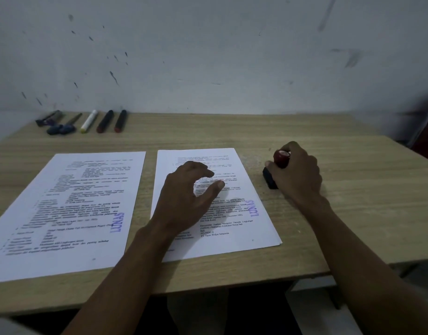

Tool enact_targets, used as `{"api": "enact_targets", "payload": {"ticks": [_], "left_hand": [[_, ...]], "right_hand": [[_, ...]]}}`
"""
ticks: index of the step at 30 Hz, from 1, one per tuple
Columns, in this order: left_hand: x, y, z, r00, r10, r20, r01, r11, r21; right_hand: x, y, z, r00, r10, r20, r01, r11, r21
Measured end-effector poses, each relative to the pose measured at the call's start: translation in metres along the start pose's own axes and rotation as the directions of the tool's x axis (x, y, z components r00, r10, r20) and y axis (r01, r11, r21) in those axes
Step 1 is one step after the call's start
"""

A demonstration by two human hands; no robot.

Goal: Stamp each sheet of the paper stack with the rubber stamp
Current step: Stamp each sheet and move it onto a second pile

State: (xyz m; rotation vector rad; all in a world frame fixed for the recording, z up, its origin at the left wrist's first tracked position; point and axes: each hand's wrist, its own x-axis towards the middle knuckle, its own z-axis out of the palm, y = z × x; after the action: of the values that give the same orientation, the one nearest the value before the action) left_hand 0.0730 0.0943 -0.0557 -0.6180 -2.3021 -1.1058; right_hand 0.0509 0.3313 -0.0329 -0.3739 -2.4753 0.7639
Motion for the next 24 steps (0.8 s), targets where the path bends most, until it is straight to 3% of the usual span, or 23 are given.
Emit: {"api": "enact_targets", "payload": {"ticks": [8, 18, 24], "left_hand": [[-0.001, 0.002, -0.001, 1.000, -0.005, 0.010, 0.005, 1.000, 0.013], [-0.001, 0.003, -0.003, 1.000, -0.004, 0.014, 0.004, 1.000, 0.014], [-0.001, 0.004, -0.006, 1.000, -0.019, -0.011, 0.019, 0.999, 0.039]], "right_hand": [[-0.004, 0.002, 0.004, 0.997, -0.013, -0.076, 0.014, 1.000, 0.023], [-0.007, 0.004, 0.003, 1.000, -0.029, 0.010, 0.028, 0.992, 0.124], [-0.021, 0.001, -0.008, 0.997, 0.082, -0.010, -0.081, 0.992, 0.093]]}}
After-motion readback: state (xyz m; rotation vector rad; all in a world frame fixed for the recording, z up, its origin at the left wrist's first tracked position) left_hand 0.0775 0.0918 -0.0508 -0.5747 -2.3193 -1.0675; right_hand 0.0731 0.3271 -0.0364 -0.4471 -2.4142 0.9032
